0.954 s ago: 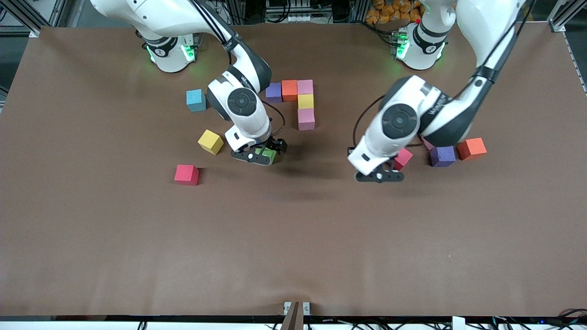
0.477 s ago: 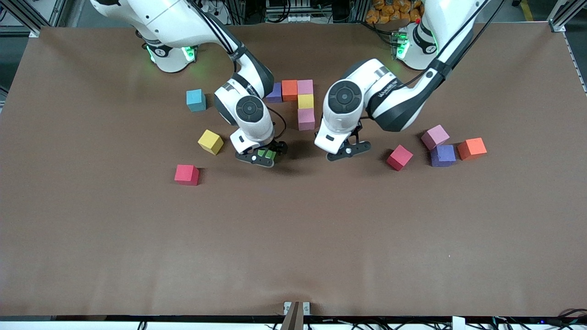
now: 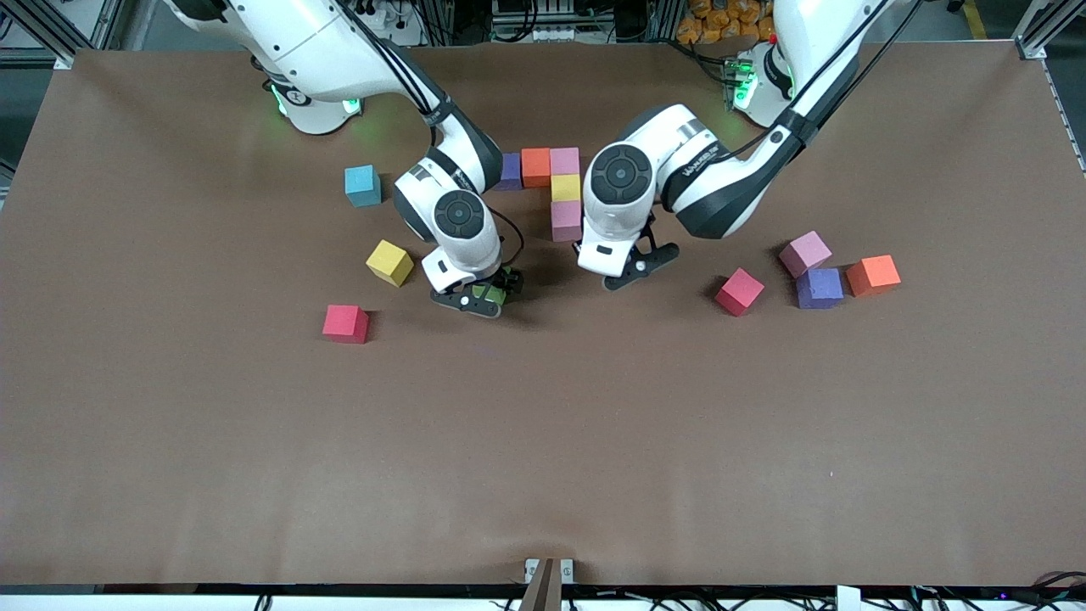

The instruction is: Form number 2 with 11 blocks

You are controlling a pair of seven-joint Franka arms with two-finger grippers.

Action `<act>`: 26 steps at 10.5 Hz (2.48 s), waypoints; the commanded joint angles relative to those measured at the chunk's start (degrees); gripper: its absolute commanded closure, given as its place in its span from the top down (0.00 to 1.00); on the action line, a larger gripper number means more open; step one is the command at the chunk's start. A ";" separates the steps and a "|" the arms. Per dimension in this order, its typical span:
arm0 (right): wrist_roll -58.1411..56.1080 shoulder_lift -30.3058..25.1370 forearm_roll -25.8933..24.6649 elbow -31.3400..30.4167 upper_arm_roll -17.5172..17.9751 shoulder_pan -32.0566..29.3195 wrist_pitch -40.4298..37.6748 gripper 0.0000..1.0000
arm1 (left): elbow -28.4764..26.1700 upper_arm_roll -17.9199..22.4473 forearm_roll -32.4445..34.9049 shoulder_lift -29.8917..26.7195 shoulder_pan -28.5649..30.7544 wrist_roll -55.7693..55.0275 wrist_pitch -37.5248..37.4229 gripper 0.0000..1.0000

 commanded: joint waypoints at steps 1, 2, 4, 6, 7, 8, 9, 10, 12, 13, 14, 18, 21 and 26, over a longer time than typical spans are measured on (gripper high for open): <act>0.83 -0.94 -1.27 0.12 0.20 -0.58 0.22 0.00 | -0.19 0.11 -1.98 0.31 -1.77 -10.58 1.29 0.49; -0.57 -1.90 -1.80 0.29 0.29 -2.06 -0.31 0.00 | -0.54 0.11 -2.07 0.31 -2.22 -15.07 1.82 0.49; -7.92 -3.49 -1.89 0.55 0.29 -6.01 -2.23 0.00 | -2.03 0.11 -2.16 0.31 -2.83 -26.66 6.54 0.49; -13.39 -3.84 -1.89 0.56 0.29 -8.83 -2.33 0.00 | -4.14 0.11 -2.16 0.31 -3.71 -37.22 11.47 0.50; -15.33 -3.84 -1.89 0.56 0.38 -9.88 -2.33 0.00 | -4.94 0.11 -2.16 0.31 -4.41 -43.45 13.93 0.50; -16.30 -3.84 -1.89 0.56 0.38 -10.07 -2.33 0.00 | -5.47 0.11 -2.07 0.22 -5.20 -49.08 15.95 0.51; -17.36 -3.93 -1.89 0.47 0.29 -10.51 -2.42 0.00 | -5.73 0.11 -1.98 0.22 -5.99 -53.22 17.54 0.51; -18.93 -4.37 -1.89 0.47 0.38 -11.21 -2.77 0.00 | -6.43 0.20 -1.37 0.13 -7.92 -58.66 19.56 0.51; -23.76 -5.07 -1.89 0.47 0.29 -12.35 -4.43 0.00 | -7.49 0.29 -0.23 0.13 -9.25 -68.59 21.94 0.51; -27.18 -5.25 -1.89 0.30 0.38 -12.88 -4.70 0.00 | -8.45 0.29 1.34 0.05 -9.52 -75.08 24.13 0.50; -30.52 -5.34 -1.89 0.21 0.38 -13.14 -5.58 0.00 | -9.59 0.29 5.10 0.13 -10.13 -80.46 25.80 0.50; -41.42 -5.51 -1.89 -0.23 0.46 -12.80 -6.99 0.00 | -12.33 0.29 8.83 0.83 -10.57 -86.66 28.89 0.50; -43.73 -5.51 -1.89 -0.41 0.55 -12.71 -6.99 0.00 | -11.71 0.29 8.83 1.36 -10.75 -86.84 28.89 0.50; -43.65 -5.51 -1.89 -0.41 0.55 -12.80 -7.34 0.00 | -9.17 0.29 8.74 2.68 -11.10 -86.93 28.89 0.50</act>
